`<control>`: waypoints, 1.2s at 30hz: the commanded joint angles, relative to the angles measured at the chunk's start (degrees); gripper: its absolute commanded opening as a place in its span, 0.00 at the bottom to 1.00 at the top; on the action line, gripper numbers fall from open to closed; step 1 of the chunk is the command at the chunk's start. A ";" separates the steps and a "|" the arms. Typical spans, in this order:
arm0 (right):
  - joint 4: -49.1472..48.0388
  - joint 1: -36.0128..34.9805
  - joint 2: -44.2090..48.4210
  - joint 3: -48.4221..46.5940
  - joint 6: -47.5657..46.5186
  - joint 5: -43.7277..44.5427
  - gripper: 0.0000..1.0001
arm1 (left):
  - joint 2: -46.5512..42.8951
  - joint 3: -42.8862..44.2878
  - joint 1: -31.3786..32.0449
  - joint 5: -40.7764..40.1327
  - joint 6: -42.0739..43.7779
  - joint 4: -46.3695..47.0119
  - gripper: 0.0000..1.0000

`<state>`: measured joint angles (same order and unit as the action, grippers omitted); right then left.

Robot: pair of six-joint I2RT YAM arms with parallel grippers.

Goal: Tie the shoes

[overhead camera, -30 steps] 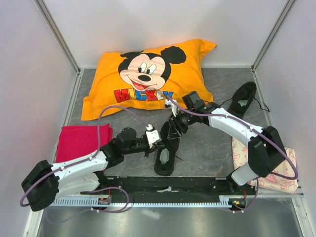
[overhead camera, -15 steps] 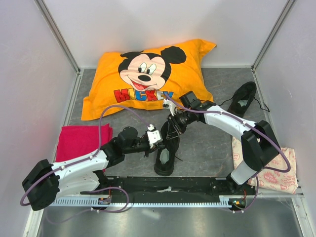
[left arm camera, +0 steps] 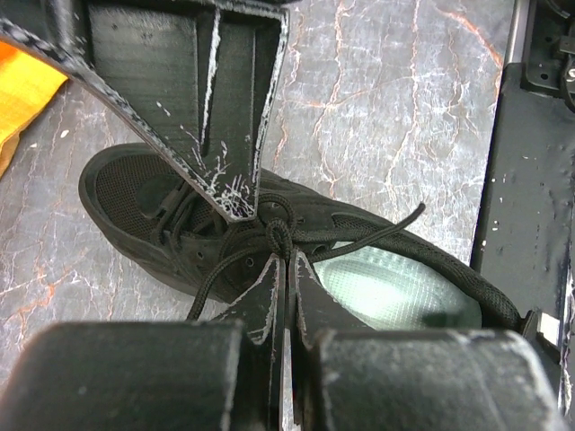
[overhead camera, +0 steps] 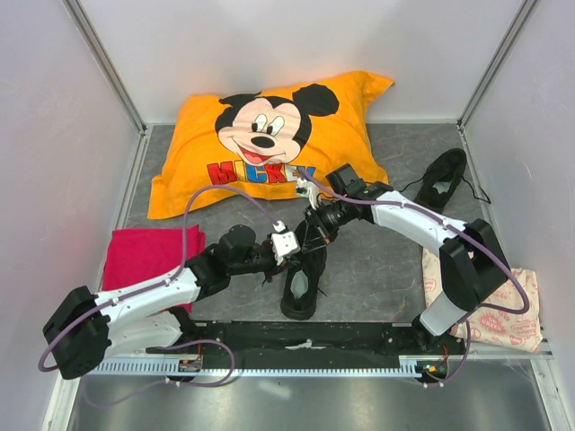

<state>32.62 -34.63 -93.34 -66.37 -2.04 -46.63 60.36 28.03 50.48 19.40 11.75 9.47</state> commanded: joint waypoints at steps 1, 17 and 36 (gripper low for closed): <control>-2.82 0.09 3.25 -0.69 1.25 -0.48 0.00 | 0.90 2.99 -0.47 -1.29 0.56 -2.18 0.02; -4.76 0.09 6.15 1.59 1.87 -1.62 0.00 | 3.53 5.36 -1.79 -0.85 -1.81 -5.16 0.02; -5.46 0.09 6.86 2.30 1.34 -2.32 0.00 | 8.81 13.10 -2.31 -2.61 -7.61 -10.53 0.02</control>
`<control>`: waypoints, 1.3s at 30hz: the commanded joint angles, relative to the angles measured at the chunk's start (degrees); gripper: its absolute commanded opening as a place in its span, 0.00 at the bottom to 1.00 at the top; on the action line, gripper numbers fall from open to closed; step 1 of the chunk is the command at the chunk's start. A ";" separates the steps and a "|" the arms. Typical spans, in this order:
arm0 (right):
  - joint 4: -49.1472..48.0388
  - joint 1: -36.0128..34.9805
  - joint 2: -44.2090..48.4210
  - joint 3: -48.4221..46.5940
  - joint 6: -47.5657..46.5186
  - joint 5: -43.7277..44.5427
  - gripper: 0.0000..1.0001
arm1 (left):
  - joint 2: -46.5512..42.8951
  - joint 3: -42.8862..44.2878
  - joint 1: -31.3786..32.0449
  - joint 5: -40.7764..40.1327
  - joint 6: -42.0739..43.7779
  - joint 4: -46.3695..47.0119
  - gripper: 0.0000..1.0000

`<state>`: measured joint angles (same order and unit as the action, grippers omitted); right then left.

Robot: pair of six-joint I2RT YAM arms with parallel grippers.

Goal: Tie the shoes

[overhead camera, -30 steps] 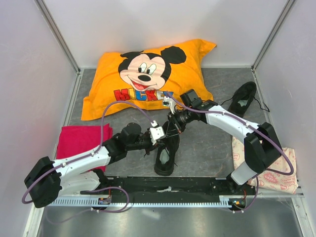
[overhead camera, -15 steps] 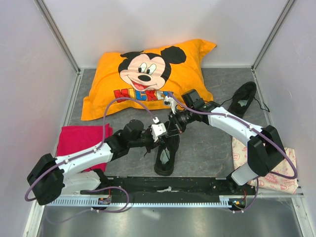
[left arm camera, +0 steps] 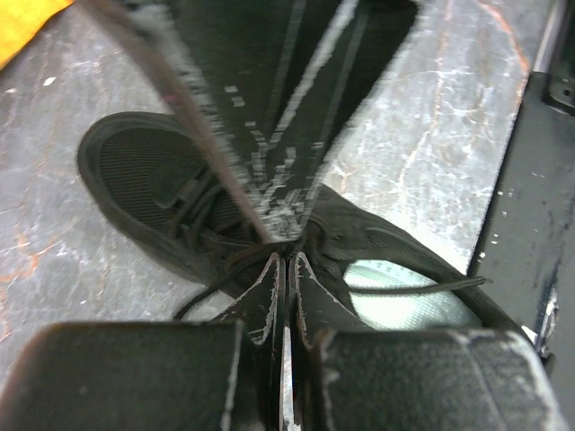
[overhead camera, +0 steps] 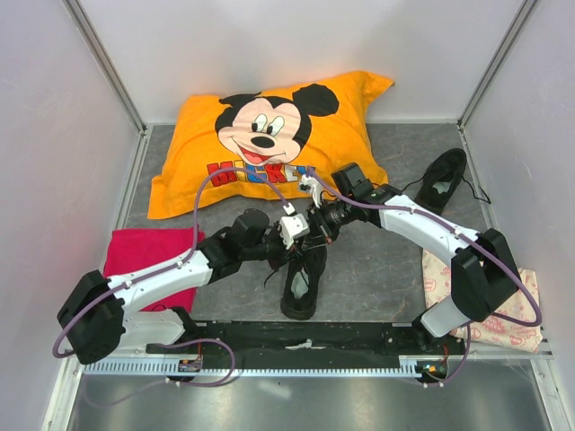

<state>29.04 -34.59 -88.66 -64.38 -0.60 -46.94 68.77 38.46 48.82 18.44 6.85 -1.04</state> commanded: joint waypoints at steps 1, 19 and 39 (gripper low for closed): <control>-1.88 0.05 2.09 0.39 -0.10 -2.02 0.00 | 0.40 3.02 -0.74 -1.13 -3.07 -0.02 0.02; -3.11 0.05 1.91 0.57 0.25 -1.23 0.00 | 2.59 1.71 -0.83 0.46 -2.28 -0.28 0.01; -2.50 0.48 2.00 0.22 0.43 -3.07 0.23 | 0.49 -0.66 -1.00 2.22 -9.23 8.59 0.02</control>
<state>27.53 -34.26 -88.55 -64.05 -0.25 -47.94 70.48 38.92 47.97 19.64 -0.27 2.00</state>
